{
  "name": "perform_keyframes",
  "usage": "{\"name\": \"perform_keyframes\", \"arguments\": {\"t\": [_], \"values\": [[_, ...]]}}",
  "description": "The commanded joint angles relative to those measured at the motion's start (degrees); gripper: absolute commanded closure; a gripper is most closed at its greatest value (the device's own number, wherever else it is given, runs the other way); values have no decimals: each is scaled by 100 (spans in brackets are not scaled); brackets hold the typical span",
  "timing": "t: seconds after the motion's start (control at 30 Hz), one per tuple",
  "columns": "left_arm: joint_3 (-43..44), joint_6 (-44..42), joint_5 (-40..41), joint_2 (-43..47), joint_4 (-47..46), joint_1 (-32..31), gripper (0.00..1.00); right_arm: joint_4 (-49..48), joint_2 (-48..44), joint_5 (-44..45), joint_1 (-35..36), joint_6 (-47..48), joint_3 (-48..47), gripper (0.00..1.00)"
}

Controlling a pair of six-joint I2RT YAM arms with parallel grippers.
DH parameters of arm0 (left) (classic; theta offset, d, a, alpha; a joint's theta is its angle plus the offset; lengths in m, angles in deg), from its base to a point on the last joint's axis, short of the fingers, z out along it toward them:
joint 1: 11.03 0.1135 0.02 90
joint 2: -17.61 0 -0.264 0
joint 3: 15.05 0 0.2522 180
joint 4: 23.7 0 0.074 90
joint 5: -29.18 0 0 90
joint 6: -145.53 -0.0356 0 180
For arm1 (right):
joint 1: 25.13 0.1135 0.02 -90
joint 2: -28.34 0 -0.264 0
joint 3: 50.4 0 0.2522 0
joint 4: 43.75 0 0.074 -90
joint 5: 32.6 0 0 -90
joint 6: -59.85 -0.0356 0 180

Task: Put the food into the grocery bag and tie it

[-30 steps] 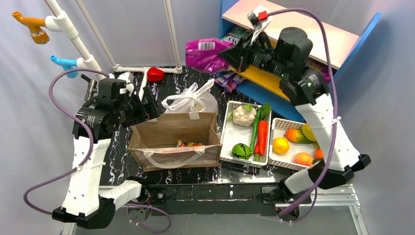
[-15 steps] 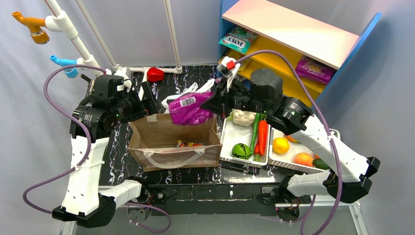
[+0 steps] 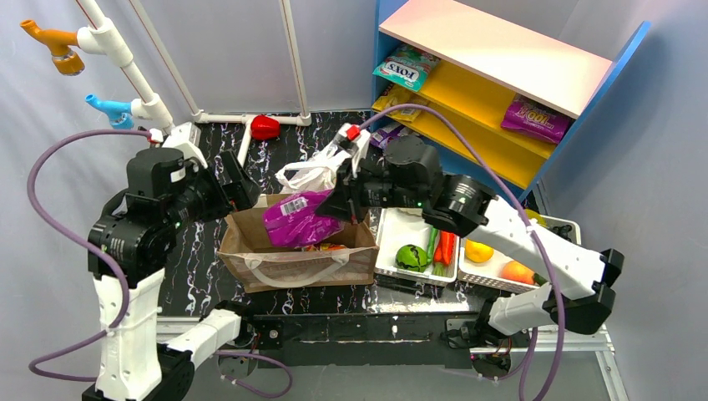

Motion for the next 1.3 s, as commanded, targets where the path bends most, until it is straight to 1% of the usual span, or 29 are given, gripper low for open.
{"name": "perform_keyframes", "arguments": {"t": [0.0,0.2,0.47,0.83,0.87,0.93,1.0,1.03,1.07,1.17,1.27], "values": [[133,-95,114,126,191,39,2,-1002,197,27,56,-399,-169,99],[90,-82,69,214,160,39,2,-1072,647,56,57,-869,-176,99],[27,-72,58,278,158,38,2,-1293,1137,-210,66,-843,-318,99],[-60,-28,93,347,132,42,2,-1239,1639,-538,70,-810,-697,99],[-58,-29,97,348,130,41,2,-1225,1671,-553,65,-806,-739,96],[-51,-44,125,348,146,40,2,-1207,1729,-569,69,-806,-802,75],[-53,-54,135,347,148,40,2,-1179,1783,-626,67,-794,-883,49],[-51,-55,139,345,150,37,2,-1171,1798,-648,72,-785,-910,38],[-48,-47,145,347,148,41,2,-1169,1806,-662,71,-775,-924,30],[-52,-21,133,327,117,40,2,-1175,1788,-661,67,-754,-944,24],[-47,-12,137,306,84,40,2,-1203,1738,-661,65,-705,-965,21]]}}
